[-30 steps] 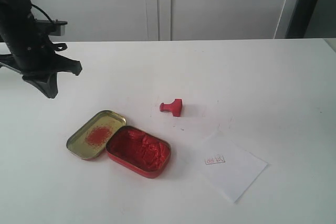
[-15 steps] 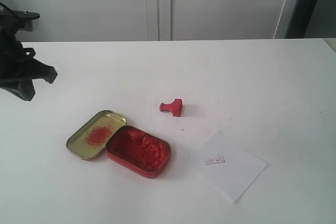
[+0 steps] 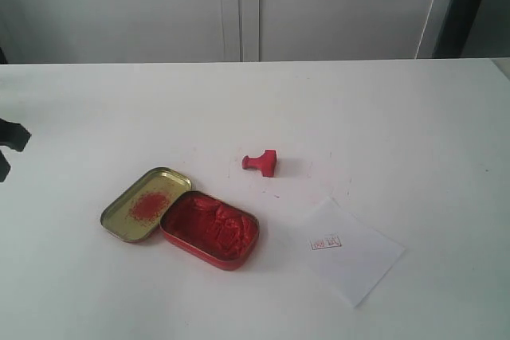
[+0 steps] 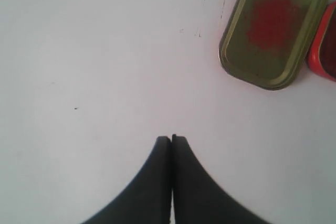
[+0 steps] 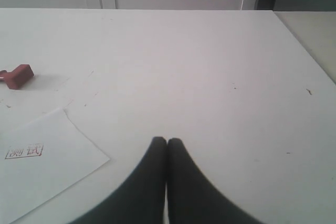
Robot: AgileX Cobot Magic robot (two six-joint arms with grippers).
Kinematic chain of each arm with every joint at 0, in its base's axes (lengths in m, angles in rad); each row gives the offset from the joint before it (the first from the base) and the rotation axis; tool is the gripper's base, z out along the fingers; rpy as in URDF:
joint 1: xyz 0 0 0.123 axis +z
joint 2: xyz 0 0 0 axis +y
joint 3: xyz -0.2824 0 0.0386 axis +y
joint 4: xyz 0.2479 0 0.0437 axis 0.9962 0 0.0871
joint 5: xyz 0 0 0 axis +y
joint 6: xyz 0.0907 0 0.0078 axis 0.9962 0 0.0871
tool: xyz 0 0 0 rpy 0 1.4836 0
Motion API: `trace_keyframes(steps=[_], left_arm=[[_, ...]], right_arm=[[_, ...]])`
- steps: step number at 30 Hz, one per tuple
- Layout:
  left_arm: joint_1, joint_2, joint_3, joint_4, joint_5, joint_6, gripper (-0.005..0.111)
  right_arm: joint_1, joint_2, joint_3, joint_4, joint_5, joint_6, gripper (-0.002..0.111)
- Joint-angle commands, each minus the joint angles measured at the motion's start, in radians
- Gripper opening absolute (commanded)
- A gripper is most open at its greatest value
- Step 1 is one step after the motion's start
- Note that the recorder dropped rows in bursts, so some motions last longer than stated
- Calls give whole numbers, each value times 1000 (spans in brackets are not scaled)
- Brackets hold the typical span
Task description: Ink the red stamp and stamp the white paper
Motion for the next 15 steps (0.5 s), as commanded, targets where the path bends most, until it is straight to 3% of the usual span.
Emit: trace_keyframes(steps=[1, 15], left_arm=[[8, -88, 71, -26, -31, 13, 0], [8, -380, 313, -26, -120, 16, 0]], right_arm=[[1, -4, 4, -6, -14, 0, 0], [1, -4, 4, -6, -14, 0, 0]])
